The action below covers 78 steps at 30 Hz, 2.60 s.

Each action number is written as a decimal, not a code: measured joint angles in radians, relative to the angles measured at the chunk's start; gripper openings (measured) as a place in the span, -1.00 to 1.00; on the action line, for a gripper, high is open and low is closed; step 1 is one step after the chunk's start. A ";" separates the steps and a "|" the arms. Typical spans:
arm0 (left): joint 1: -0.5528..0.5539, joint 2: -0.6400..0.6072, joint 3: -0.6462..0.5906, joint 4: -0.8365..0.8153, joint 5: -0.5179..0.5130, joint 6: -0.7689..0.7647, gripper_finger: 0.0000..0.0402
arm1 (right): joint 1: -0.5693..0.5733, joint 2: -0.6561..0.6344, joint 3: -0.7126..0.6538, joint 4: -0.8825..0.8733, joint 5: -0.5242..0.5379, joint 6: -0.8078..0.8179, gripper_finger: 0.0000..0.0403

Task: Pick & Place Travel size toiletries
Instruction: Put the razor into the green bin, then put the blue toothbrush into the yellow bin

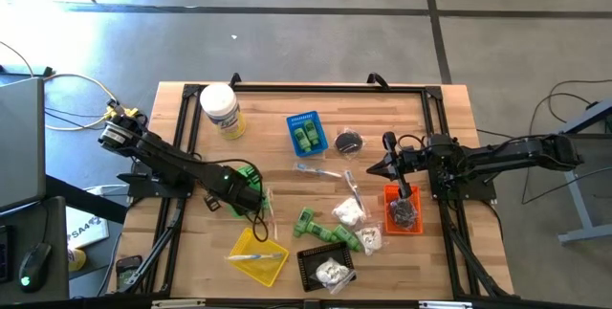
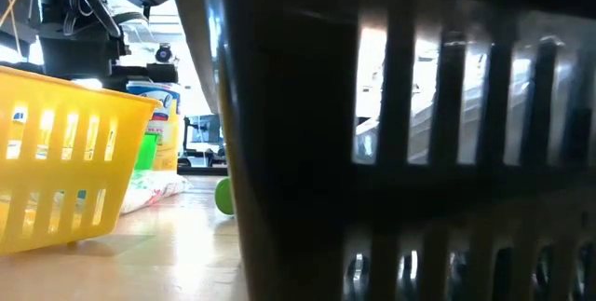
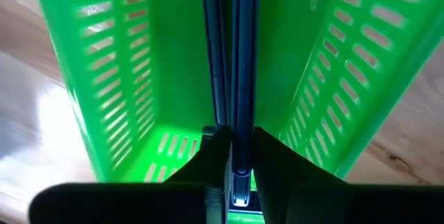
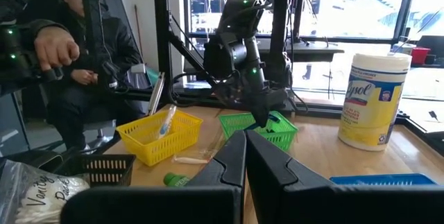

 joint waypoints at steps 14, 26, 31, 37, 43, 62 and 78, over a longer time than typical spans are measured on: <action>0.061 0.000 0.000 0.043 0.013 -0.053 -0.76 | 0.000 0.000 0.000 0.000 0.000 0.000 -0.98; 0.085 0.000 0.001 0.044 0.043 -0.129 -0.31 | 0.000 0.000 0.000 0.000 0.000 0.000 -0.98; 0.085 0.001 0.034 -0.062 -0.048 -0.133 -0.21 | 0.000 0.000 0.000 0.000 -0.001 0.000 -0.98; 0.085 0.001 0.162 -0.221 -0.048 -0.192 -0.21 | 0.000 0.000 0.000 0.000 0.000 0.000 -0.98; 0.085 -0.061 0.243 -0.118 -0.035 -0.238 -0.21 | 0.000 0.000 0.000 -0.005 0.000 0.000 -0.98; 0.085 -0.179 0.246 0.359 0.145 -0.399 -0.96 | 0.000 0.000 0.000 -0.011 -0.001 0.000 -0.98; 0.179 -0.395 -0.276 1.183 0.301 -0.455 -1.00 | 0.000 0.000 0.000 -0.014 -0.001 -0.001 -0.98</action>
